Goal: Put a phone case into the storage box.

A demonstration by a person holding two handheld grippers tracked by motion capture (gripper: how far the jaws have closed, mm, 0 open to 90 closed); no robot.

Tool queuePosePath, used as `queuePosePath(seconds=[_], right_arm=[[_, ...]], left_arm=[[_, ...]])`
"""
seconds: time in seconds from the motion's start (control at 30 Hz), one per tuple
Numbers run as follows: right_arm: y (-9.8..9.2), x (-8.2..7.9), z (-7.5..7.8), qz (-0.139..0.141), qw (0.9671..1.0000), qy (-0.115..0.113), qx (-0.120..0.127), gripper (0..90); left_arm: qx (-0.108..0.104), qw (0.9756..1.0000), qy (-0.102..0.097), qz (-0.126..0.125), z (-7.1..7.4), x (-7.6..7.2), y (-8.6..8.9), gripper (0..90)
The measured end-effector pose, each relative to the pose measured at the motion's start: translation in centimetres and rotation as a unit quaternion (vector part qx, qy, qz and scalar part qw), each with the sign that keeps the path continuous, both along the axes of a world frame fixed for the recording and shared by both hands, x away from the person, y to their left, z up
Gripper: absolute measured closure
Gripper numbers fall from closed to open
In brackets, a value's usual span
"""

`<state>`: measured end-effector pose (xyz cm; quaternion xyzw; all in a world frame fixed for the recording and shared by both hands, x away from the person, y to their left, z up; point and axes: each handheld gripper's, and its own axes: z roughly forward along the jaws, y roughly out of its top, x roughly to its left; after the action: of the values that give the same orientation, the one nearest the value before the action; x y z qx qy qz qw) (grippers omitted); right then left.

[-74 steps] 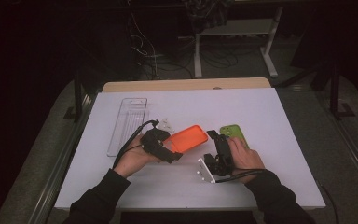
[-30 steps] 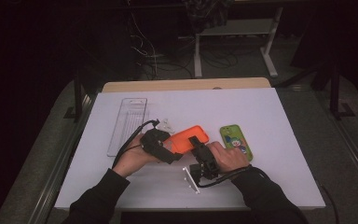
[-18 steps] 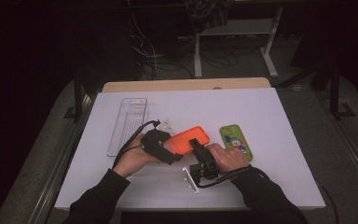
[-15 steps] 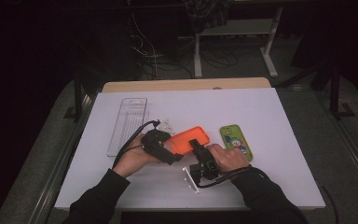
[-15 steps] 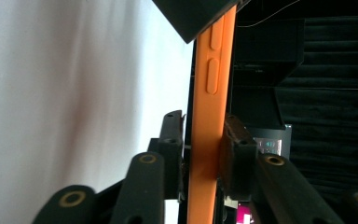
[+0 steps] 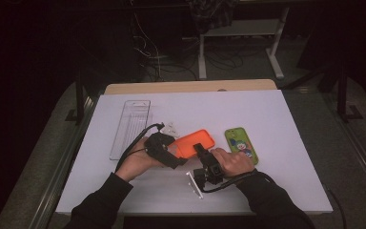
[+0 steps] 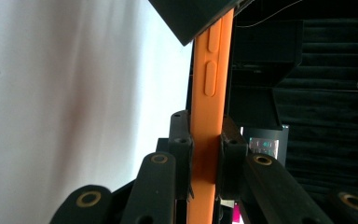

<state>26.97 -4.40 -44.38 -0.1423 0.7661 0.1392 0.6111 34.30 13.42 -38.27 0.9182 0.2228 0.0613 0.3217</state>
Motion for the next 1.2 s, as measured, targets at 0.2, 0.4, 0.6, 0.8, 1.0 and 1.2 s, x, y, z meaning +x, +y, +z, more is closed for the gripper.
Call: queuePosePath(seconds=[0.2, 0.4, 0.6, 0.8, 1.0, 1.2], right_arm=[[0.0, -0.2, -0.1, 0.004, 1.0, -0.006, -0.003, 78.4], [0.0, -0.3, -0.1, 0.005, 0.9999, -0.01, 0.003, 78.4], [-0.3, 0.0, 0.1, 0.005, 0.9999, -0.012, -0.002, 78.4], [-1.0, 0.3, 0.3, -0.013, 0.9999, 0.002, 0.004, 78.3], [-1.7, 0.7, 0.4, -0.023, 0.9996, 0.016, -0.002, 78.3], [-2.1, 1.1, 0.7, -0.031, 0.9986, 0.036, 0.024, 78.3]], left_arm=[[-0.007, 1.0, -0.003, 0.003, -0.2, -0.2, -0.1, 15.0], [-0.015, 0.9999, -0.001, -0.004, -0.1, -0.2, 0.0, 8.1], [-0.02, 0.9996, -0.005, -0.017, 0.7, -0.2, 0.9, 0.0], [-0.038, 0.9991, -0.014, -0.013, 1.0, -0.2, 2.3, 0.0], [-0.024, 0.9995, -0.016, -0.017, 0.7, -0.1, 2.9, 0.0], [-0.025, 0.9996, -0.013, -0.008, 0.5, -0.2, 2.9, 0.0]])
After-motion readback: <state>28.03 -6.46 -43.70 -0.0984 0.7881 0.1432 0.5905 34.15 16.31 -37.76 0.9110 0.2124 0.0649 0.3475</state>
